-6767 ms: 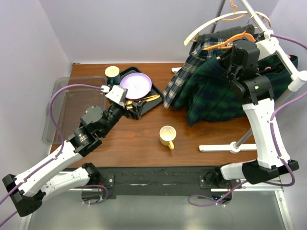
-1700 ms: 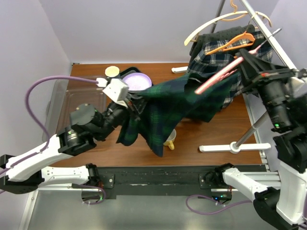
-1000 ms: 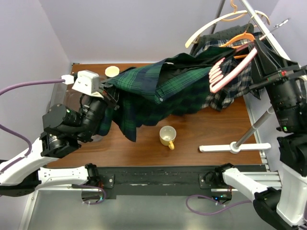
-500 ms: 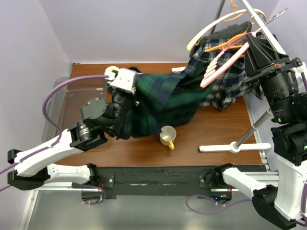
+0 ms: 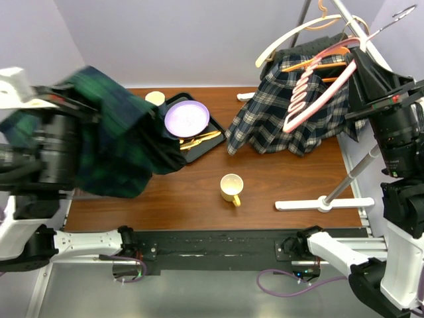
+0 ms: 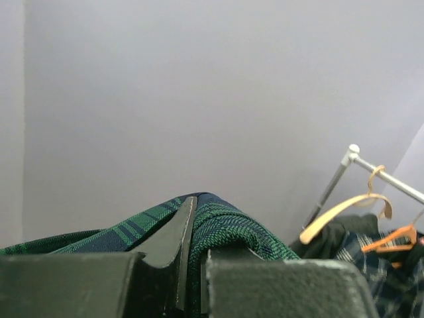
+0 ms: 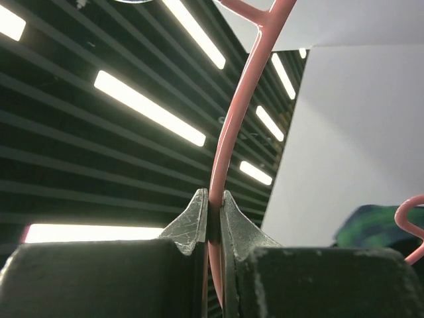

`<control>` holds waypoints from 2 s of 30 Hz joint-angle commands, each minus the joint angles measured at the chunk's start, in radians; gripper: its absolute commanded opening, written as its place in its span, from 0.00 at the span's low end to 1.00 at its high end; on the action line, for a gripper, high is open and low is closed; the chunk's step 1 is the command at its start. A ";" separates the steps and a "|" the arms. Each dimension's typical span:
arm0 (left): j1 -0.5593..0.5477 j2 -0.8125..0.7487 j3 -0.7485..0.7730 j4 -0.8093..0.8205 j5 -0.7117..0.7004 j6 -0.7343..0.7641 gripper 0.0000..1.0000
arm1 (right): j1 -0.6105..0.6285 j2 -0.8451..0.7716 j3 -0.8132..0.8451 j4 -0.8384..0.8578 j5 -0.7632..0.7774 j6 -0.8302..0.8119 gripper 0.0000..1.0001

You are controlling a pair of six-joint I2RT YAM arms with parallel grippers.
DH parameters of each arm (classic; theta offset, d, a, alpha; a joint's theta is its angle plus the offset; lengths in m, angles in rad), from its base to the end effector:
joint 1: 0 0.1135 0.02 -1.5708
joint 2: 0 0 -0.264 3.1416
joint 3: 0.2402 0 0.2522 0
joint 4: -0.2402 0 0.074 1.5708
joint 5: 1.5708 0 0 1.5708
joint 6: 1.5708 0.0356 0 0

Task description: Remove the skirt from the hanger

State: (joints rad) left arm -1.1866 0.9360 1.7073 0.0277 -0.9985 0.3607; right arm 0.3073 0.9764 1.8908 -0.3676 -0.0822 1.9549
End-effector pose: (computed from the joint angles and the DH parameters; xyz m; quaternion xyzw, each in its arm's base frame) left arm 0.0511 -0.0466 0.6067 -0.0864 0.5463 -0.1614 0.8173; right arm 0.0636 0.0232 0.6198 0.3348 0.3589 0.7967 0.3526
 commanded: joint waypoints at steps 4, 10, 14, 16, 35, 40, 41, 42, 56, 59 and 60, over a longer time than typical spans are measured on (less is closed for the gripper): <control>0.001 0.104 0.104 0.214 0.023 0.338 0.00 | -0.002 -0.057 -0.016 -0.031 -0.011 -0.380 0.00; 0.001 0.159 0.103 0.351 0.031 0.512 0.00 | -0.002 -0.133 -0.116 -0.119 0.024 -0.485 0.00; 0.001 0.178 0.060 0.460 0.035 0.587 0.00 | -0.002 -0.157 -0.163 -0.149 0.078 -0.519 0.00; 0.001 0.185 0.023 0.507 0.049 0.613 0.00 | -0.004 -0.160 -0.186 -0.140 0.100 -0.550 0.00; 0.502 0.465 0.247 0.567 0.070 0.722 0.00 | -0.002 -0.163 -0.309 -0.093 0.237 -0.660 0.00; 0.528 0.480 0.307 0.690 0.047 0.881 0.00 | -0.002 -0.159 -0.312 -0.091 0.237 -0.654 0.00; 0.532 0.494 0.343 0.701 0.050 0.892 0.00 | -0.002 -0.159 -0.314 -0.087 0.236 -0.654 0.00; 0.533 0.497 0.359 0.698 0.066 0.893 0.00 | -0.002 -0.156 -0.317 -0.087 0.233 -0.654 0.00; 0.829 0.440 0.016 0.669 0.043 0.698 0.00 | -0.002 -0.169 -0.348 -0.080 0.220 -0.653 0.00; 0.933 0.428 -0.186 0.502 0.046 0.445 0.00 | -0.004 -0.185 -0.380 -0.064 0.208 -0.622 0.00; 0.949 0.434 -0.224 0.453 0.044 0.390 0.00 | -0.002 -0.195 -0.393 -0.059 0.205 -0.616 0.00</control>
State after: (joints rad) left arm -0.3386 1.3643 1.6661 0.6922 -0.9813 1.0592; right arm 0.3073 0.8078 1.5242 -0.5121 0.1207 1.3247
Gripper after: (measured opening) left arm 0.053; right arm 0.059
